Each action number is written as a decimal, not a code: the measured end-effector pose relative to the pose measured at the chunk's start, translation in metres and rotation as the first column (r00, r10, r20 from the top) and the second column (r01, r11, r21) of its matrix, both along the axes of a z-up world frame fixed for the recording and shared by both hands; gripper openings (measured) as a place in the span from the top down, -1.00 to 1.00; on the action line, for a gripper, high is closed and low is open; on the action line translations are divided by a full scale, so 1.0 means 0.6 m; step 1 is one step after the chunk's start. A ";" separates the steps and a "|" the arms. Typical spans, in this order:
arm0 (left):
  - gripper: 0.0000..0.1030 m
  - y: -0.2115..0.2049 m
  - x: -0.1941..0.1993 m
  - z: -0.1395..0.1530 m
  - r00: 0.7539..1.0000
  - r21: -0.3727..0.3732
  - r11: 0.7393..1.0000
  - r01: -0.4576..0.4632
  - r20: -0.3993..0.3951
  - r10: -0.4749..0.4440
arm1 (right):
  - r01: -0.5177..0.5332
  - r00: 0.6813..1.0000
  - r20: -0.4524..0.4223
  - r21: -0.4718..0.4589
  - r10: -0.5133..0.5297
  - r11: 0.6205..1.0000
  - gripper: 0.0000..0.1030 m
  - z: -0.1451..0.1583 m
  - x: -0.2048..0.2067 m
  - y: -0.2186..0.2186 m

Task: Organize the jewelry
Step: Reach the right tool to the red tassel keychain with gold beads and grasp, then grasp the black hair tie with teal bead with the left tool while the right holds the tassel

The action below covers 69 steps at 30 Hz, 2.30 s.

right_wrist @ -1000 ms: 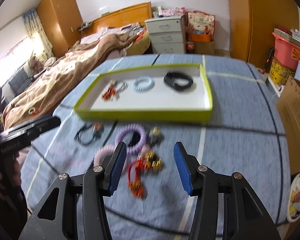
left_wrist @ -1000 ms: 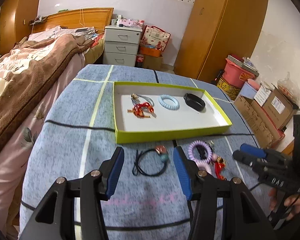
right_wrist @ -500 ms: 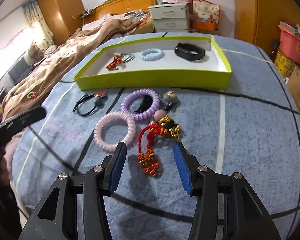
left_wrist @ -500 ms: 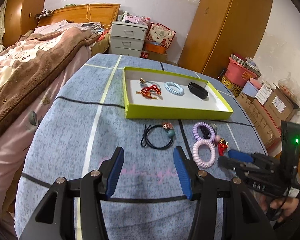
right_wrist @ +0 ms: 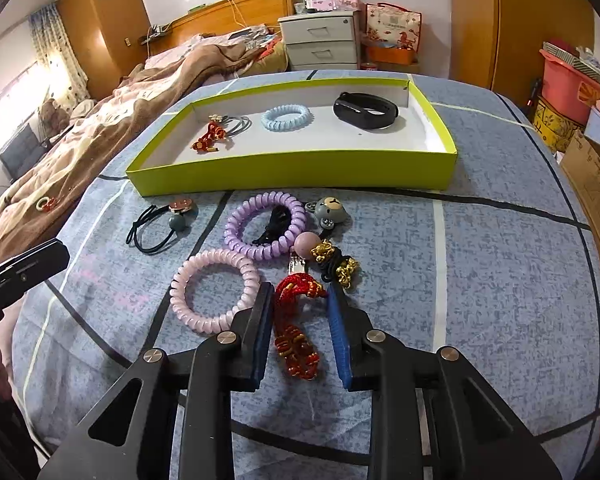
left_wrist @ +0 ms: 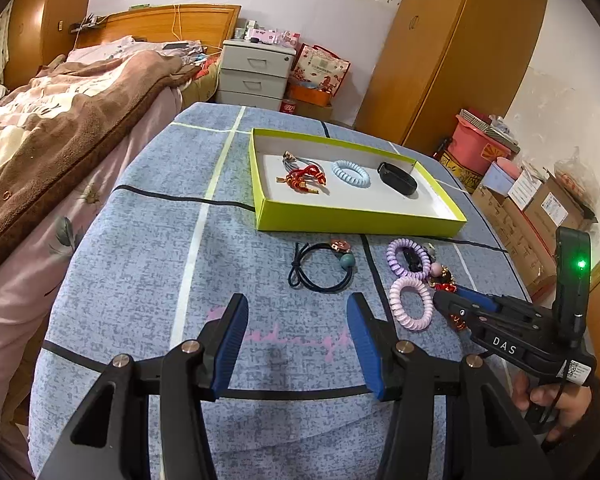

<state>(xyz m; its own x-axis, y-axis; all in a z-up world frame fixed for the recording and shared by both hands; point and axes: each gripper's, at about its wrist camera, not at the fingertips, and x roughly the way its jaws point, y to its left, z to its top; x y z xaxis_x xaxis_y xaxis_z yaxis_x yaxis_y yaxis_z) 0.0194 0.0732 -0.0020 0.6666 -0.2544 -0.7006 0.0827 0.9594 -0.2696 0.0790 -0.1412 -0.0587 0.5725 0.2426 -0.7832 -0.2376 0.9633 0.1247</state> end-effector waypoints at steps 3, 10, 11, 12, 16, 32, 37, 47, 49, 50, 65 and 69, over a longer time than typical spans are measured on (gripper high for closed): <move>-0.04 0.002 0.001 -0.002 1.000 -0.001 1.000 -0.003 -0.006 0.003 | 0.006 1.000 0.002 -0.011 -0.006 1.000 0.57 0.001 -0.004 -0.001; -0.04 0.004 0.000 -0.001 1.000 0.002 1.000 -0.010 -0.010 0.010 | 0.017 0.999 0.030 -0.003 -0.017 1.000 0.66 0.011 -0.019 -0.011; -0.04 0.004 0.001 -0.001 1.000 0.002 1.000 -0.012 -0.013 0.012 | 0.019 0.999 0.045 0.009 -0.020 1.000 0.67 0.017 -0.024 -0.015; -0.04 0.004 0.003 -0.001 1.000 0.001 1.000 -0.012 -0.013 0.012 | 0.020 0.999 0.048 0.019 -0.021 1.000 0.67 0.021 -0.026 -0.019; -0.04 0.000 0.015 -0.004 1.000 0.005 1.000 0.002 -0.018 -0.002 | 0.036 0.997 0.066 0.066 -0.040 0.997 0.67 0.039 -0.037 -0.038; -0.04 -0.055 0.100 -0.025 0.992 0.052 0.993 0.103 -0.080 -0.098 | 0.047 0.991 0.121 0.130 -0.063 0.990 0.67 0.092 -0.039 -0.068; -0.03 -0.097 0.112 -0.021 0.986 0.089 0.984 0.157 -0.076 -0.150 | 0.043 0.993 0.107 0.140 -0.059 0.989 0.67 0.086 -0.027 -0.075; -0.02 -0.124 0.136 -0.042 0.988 0.138 0.983 0.121 -0.117 -0.105 | 0.011 0.996 0.090 0.160 -0.025 0.987 0.67 0.077 -0.007 -0.081; 0.04 -0.126 0.138 -0.046 0.988 0.154 0.982 0.109 -0.121 -0.091 | 0.002 0.996 0.089 0.165 -0.017 0.986 0.66 0.077 -0.002 -0.083; 0.08 -0.127 0.138 -0.046 0.989 0.163 0.981 0.107 -0.117 -0.088 | 0.002 0.996 0.087 0.166 -0.016 0.986 0.66 0.076 0.000 -0.083; 0.73 -0.104 0.137 -0.046 0.993 0.161 0.986 0.052 -0.117 -0.033 | -0.033 0.998 0.058 0.177 0.023 0.984 0.66 0.059 0.028 -0.075; 0.73 -0.103 0.136 -0.045 0.992 0.151 0.987 0.061 -0.116 -0.044 | -0.025 0.998 0.059 0.179 0.014 0.983 0.66 0.058 0.029 -0.074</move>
<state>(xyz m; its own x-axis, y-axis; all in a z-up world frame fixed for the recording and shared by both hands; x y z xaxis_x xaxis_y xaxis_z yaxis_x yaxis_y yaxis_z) 0.1009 0.0112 -0.0287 0.5701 -0.1701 -0.8038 0.1116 0.9853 -0.1293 0.0965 -0.1856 -0.0238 0.6089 0.3883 -0.6918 -0.2679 0.9214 0.2814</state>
